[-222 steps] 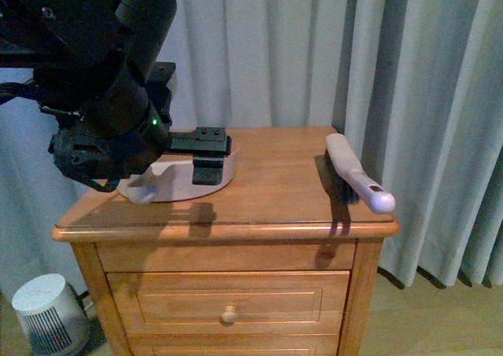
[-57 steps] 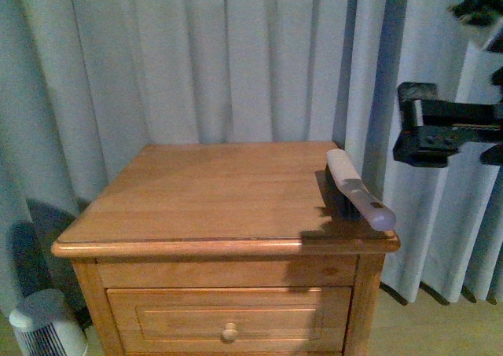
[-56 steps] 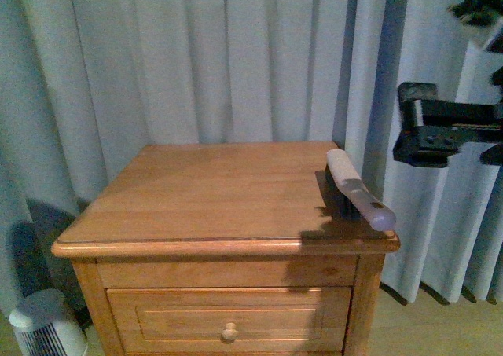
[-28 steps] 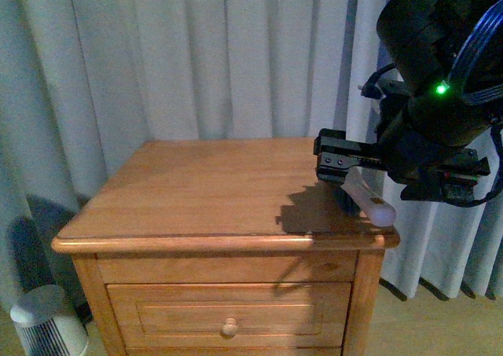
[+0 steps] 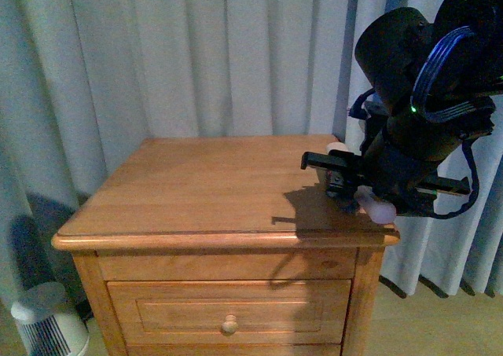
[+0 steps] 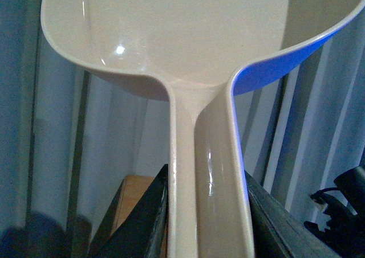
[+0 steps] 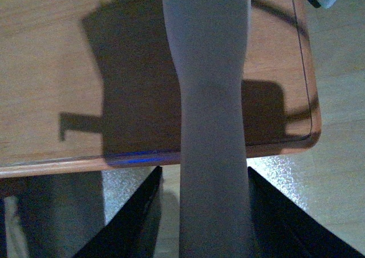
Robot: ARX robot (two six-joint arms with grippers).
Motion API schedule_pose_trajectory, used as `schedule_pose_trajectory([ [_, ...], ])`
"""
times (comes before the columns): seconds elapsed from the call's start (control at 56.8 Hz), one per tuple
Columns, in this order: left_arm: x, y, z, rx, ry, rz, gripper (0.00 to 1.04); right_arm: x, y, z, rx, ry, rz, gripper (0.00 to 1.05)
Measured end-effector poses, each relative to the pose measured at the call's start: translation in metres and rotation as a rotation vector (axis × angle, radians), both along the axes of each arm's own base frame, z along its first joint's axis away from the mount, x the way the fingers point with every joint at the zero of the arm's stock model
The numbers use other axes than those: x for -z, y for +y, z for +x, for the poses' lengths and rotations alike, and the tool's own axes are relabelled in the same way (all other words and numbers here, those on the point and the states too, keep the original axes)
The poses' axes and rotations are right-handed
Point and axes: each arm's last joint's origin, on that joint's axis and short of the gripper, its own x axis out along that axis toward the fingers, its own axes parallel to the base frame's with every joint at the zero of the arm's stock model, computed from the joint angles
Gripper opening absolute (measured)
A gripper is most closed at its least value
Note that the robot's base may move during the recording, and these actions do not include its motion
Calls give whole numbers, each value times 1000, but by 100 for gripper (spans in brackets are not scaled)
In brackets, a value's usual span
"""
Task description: Clean up trash
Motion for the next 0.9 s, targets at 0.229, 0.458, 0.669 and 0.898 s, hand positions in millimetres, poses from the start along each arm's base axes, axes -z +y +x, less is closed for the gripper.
schedule_pose_trajectory([
  [0.229,0,0,0,0,0,0,29,-9,-6,0,5,-105,-4,21],
  [0.458,0,0,0,0,0,0,29,-63,-23,-37,-83,-472,-23,21],
  [0.669,0,0,0,0,0,0,29,-120,-55,-116,-114,-936,-64,21],
  [0.898,0,0,0,0,0,0,29,-126,-99,-211,-28,-1195,-105,21],
])
